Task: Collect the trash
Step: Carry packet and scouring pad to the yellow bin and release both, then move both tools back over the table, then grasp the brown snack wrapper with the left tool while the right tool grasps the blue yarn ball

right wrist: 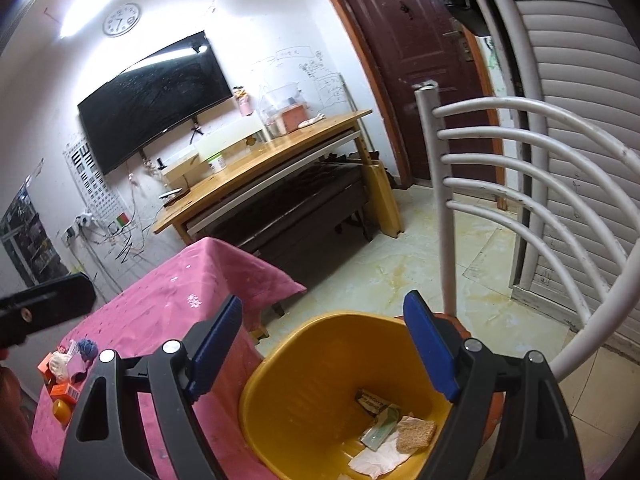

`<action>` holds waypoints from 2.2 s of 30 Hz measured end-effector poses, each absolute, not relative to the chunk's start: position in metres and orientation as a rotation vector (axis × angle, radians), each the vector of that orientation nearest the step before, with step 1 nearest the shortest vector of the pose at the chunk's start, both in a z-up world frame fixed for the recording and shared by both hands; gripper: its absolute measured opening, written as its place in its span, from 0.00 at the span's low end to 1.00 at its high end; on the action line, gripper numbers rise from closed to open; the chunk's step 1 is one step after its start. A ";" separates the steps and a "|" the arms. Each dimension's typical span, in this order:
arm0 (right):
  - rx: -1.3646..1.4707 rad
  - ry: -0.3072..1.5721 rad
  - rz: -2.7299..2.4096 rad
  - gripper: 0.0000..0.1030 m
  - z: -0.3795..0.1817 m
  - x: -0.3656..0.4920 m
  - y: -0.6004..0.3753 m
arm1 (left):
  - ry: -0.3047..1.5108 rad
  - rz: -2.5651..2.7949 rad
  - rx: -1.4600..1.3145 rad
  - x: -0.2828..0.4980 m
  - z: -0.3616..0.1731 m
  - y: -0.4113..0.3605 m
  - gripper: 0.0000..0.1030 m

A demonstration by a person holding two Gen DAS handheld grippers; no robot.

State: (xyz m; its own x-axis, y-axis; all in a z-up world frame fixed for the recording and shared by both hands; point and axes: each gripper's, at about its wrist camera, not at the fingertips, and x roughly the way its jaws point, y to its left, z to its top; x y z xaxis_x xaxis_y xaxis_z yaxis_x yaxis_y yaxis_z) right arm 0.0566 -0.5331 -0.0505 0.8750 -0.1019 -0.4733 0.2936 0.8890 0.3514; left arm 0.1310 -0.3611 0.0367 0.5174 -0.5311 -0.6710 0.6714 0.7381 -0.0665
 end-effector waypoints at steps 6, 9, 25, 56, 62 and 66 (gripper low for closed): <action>0.363 0.476 -0.140 0.75 -0.035 0.075 -0.491 | 0.688 -0.652 0.148 0.136 0.052 -0.307 0.67; 0.327 0.486 -0.093 0.75 -0.029 0.087 -0.464 | 0.678 -0.593 0.120 0.142 0.057 -0.278 0.67; 0.181 0.543 0.132 0.75 -0.008 0.132 -0.340 | 0.679 -0.254 0.053 0.163 0.048 -0.111 0.72; 0.036 0.686 0.362 0.75 -0.014 0.209 -0.220 | 0.861 -0.123 0.151 0.188 -0.049 0.009 0.46; 0.024 0.730 0.379 0.75 -0.021 0.221 -0.214 | 0.848 -0.133 0.113 0.190 -0.048 0.022 0.27; 0.001 0.749 0.376 0.75 -0.023 0.226 -0.208 | 0.847 -0.106 0.076 0.187 -0.044 0.036 0.22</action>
State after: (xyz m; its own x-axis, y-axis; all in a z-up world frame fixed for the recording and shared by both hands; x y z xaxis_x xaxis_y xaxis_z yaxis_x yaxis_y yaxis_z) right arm 0.2262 -0.2080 -0.0230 0.6688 0.3340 -0.6642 -0.3336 0.9332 0.1333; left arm 0.1872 0.0357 -0.0442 0.6571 -0.0635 -0.7512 0.1241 0.9920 0.0247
